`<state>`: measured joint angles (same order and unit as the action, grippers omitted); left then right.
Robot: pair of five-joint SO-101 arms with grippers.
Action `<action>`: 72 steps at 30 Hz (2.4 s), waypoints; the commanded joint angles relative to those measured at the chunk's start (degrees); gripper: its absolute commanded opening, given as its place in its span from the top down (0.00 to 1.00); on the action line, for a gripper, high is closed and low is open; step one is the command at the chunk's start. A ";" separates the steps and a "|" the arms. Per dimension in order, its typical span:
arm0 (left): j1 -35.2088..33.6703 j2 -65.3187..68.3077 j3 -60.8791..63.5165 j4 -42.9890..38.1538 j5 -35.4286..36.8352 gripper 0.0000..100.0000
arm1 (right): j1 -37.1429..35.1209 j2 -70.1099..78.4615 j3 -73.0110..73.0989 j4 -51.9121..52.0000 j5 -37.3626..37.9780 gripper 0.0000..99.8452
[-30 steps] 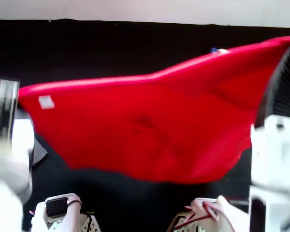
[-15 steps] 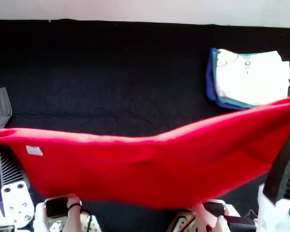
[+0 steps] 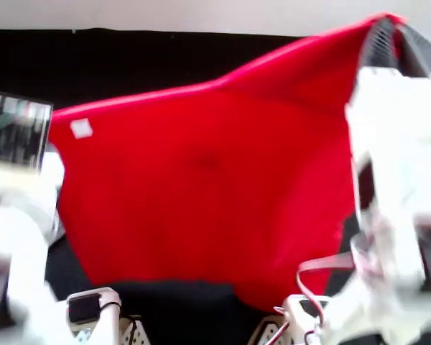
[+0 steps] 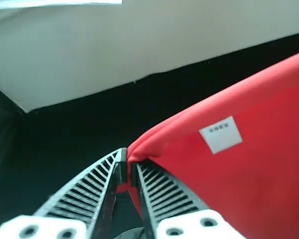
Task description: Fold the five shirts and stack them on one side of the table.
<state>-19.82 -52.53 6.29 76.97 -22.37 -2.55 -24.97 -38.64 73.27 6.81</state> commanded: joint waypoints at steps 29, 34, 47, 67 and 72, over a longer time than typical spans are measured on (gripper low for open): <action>-0.04 67.56 -23.25 -9.05 -0.53 0.99 | -7.96 33.98 27.30 -21.49 0.09 0.99; -0.04 71.87 -23.43 -4.22 -0.70 0.99 | -7.78 35.21 27.21 -12.88 0.09 0.99; -0.48 70.73 -23.08 17.14 -7.82 0.99 | -7.69 28.70 27.30 6.20 0.09 0.99; -1.27 44.62 20.09 1.93 -8.09 0.99 | -5.05 -1.89 72.13 -2.68 2.37 0.99; -1.10 41.27 25.36 0.26 -8.00 0.99 | -4.79 -7.78 77.58 -2.07 2.90 0.99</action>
<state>-21.93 -8.04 30.11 78.29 -29.93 -8.18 -28.84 36.79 71.60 9.01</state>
